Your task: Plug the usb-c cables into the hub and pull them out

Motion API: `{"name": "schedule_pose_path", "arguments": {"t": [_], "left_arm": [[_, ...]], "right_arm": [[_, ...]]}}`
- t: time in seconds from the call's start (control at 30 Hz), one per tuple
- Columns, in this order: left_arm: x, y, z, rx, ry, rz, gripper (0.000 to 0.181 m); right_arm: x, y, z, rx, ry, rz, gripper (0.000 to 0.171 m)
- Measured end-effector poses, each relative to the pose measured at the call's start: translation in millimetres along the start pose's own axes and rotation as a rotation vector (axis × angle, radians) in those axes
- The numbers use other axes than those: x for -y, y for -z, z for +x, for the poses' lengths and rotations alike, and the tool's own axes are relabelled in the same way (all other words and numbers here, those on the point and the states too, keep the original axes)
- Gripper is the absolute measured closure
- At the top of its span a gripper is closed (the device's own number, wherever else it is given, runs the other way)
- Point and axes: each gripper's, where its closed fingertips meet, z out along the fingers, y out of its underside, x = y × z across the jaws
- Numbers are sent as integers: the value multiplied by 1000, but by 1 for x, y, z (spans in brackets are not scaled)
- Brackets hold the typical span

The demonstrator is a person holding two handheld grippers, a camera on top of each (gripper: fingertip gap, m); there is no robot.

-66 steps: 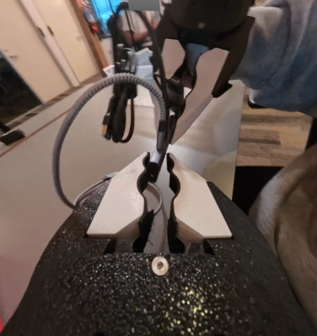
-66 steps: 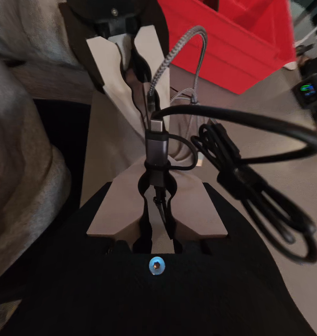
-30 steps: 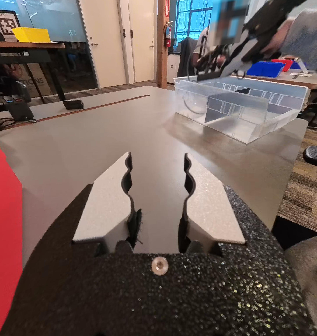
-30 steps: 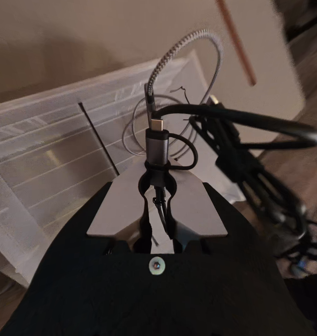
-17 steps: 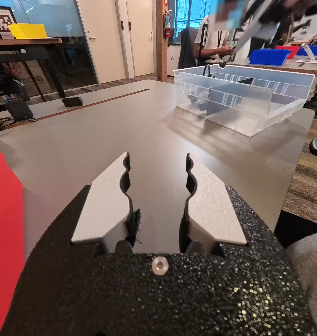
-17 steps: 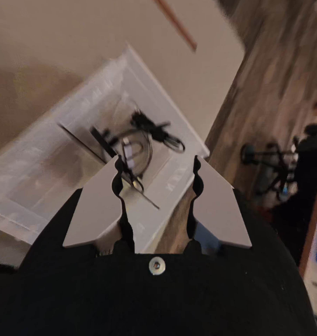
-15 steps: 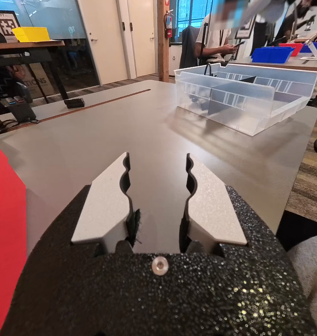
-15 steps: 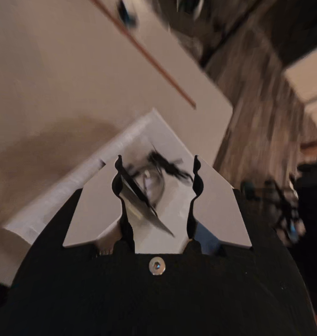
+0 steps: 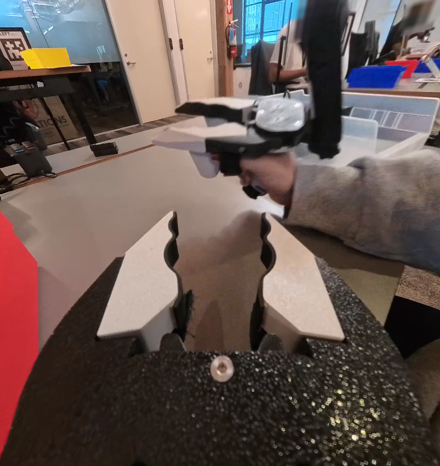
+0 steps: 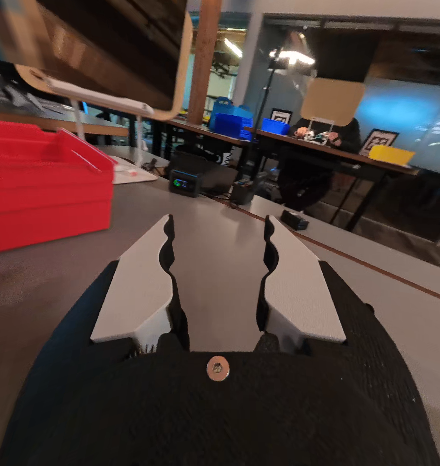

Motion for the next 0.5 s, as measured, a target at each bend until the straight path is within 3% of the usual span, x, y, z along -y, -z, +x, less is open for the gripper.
{"name": "schedule_pose_path", "arguments": {"t": [0.03,0.17,0.3,0.4,0.5], "left_arm": [[-1,0,-1,1,6,-4,117],[1,1,-3,3,26,6,118],[12,-2,2,4,0,57,121],[44,-3,12,-36,2,97,119],[85,19,-24,60,-23,123,121]], "right_arm": [[-10,-6,6,-24,27,11,102],[4,-17,11,-24,170,163,119],[-2,-38,13,-22,221,159,125],[-1,-45,8,31,183,180,131],[2,-44,7,62,139,200,129]]}}
